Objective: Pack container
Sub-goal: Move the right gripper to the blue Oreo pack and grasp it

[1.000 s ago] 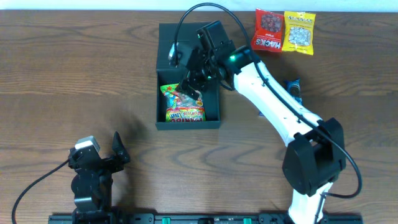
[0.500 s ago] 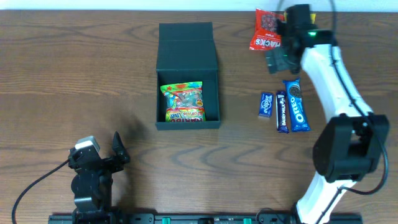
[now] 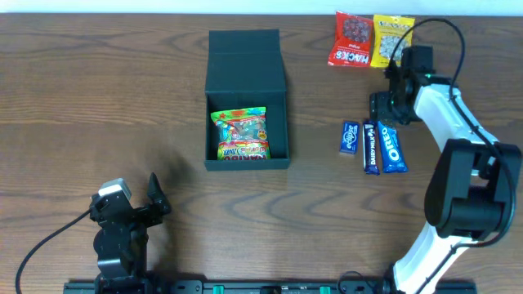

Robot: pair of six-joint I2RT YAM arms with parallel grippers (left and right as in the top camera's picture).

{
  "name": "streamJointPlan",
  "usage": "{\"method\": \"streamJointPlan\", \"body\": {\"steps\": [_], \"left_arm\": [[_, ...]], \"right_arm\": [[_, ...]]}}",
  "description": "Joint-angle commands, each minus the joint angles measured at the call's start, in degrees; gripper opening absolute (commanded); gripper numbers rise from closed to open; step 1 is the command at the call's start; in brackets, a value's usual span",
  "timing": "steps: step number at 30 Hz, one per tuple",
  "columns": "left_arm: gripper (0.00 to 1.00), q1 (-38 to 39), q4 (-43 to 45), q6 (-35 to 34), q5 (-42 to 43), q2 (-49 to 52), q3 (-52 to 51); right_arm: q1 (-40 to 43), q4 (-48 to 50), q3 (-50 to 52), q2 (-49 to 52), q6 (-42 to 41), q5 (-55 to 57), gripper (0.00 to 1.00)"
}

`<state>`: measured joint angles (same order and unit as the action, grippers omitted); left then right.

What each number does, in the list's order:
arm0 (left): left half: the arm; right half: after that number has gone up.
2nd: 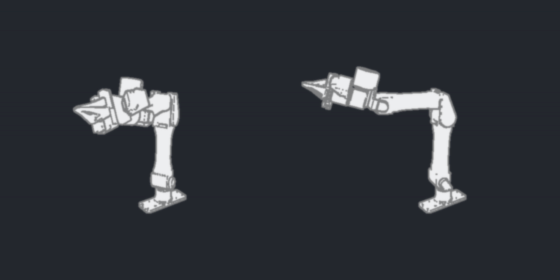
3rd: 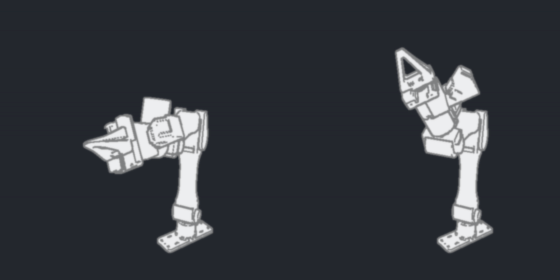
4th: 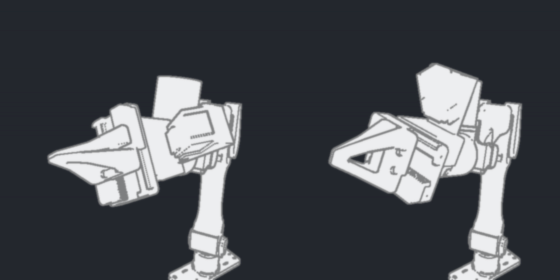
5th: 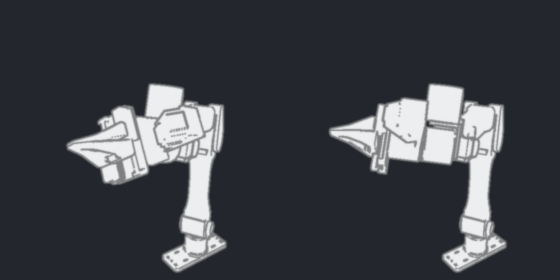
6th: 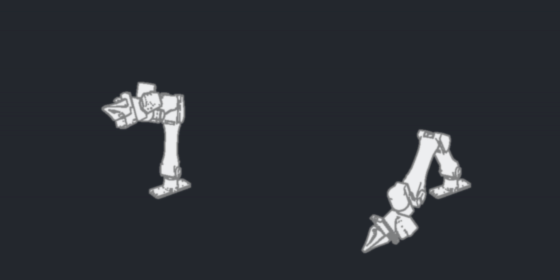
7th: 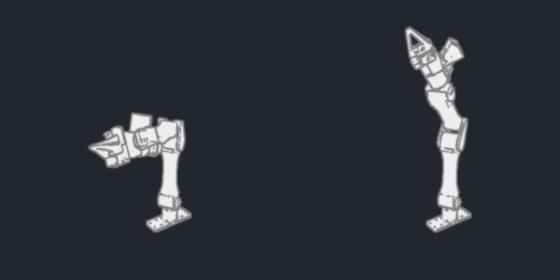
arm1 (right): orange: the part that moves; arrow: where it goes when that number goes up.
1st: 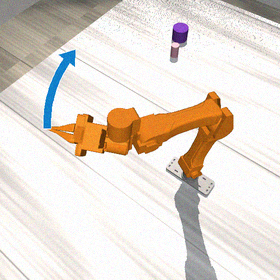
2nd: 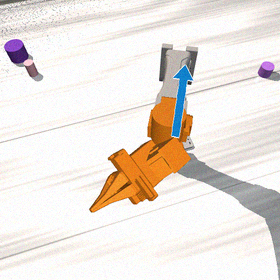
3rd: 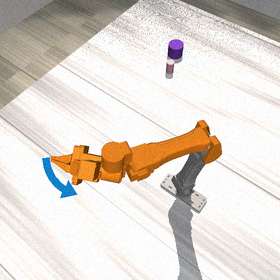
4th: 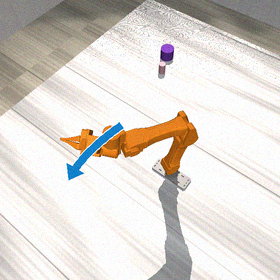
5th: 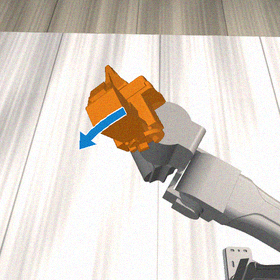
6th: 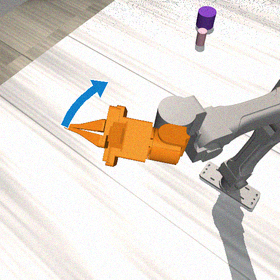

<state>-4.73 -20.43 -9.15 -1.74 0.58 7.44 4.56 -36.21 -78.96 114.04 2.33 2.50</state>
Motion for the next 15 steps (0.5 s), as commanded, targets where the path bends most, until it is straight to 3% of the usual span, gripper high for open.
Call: {"method": "streamJointPlan", "body": {"steps": [1, 9, 15], "left_arm": [[0.95, -0.1, -0.4, 0.6, -0.6, -0.3, -1.2], [0.95, -0.1, -0.4, 0.6, -0.6, -0.3, -1.2], [0.95, -0.1, -0.4, 0.6, -0.6, -0.3, -1.2]], "right_arm": [[0.1, 2.8, 2.2, -0.5, -1.9, -0.6, 0.71], [0.5, 8.0, 5.2, 0.9, -1.9, -0.6, 0.65], [0.7, 7.9, 4.7, 2.0, -3.2, -1.3, 0.39]]}}
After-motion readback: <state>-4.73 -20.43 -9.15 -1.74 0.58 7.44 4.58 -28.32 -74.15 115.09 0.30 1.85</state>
